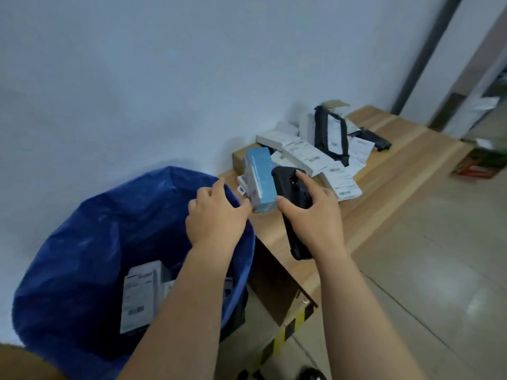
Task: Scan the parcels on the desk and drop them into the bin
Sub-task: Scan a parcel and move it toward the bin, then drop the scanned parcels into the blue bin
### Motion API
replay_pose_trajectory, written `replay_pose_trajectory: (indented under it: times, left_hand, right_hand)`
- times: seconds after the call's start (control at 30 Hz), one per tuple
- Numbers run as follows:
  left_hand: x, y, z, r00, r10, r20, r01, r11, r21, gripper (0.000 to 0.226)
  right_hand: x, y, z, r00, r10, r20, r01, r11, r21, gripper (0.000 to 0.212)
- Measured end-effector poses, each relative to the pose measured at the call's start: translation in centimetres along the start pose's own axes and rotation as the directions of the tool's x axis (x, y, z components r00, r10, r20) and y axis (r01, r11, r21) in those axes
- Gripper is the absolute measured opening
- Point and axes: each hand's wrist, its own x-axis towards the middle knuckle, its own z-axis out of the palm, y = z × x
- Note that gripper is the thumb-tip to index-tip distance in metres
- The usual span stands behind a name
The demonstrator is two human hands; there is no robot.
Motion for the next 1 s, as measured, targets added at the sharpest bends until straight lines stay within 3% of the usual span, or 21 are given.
replay_pose_trajectory:
  times: [0.27,0.53,0.77,1.0]
  left_hand:
    - [-2.2,13.2,6.5,0.974,0.208,0.091,-0.209,0.978,-0.004,0.070]
    - [-5.2,29.1,15.4,0.932,0.334,0.138,-0.325,0.942,-0.084,0.073]
    - [-6.9,39.6,22.6,0.913,0.374,0.166,-0.359,0.927,-0.110,0.073]
    - [-3.1,47.4,28.0,0.906,0.391,0.163,-0.386,0.920,-0.064,0.073]
  right_hand:
    - [1.8,5.0,-13.2,0.971,0.057,-0.231,-0.057,0.998,0.008,0.065]
    - [6.7,11.6,-28.2,0.932,0.059,-0.358,-0.077,0.996,-0.036,0.066]
    - [10.9,17.7,-39.0,0.896,0.115,-0.428,-0.143,0.989,-0.033,0.064]
    - [18.5,21.7,-43.9,0.889,0.157,-0.431,-0.178,0.984,-0.010,0.065]
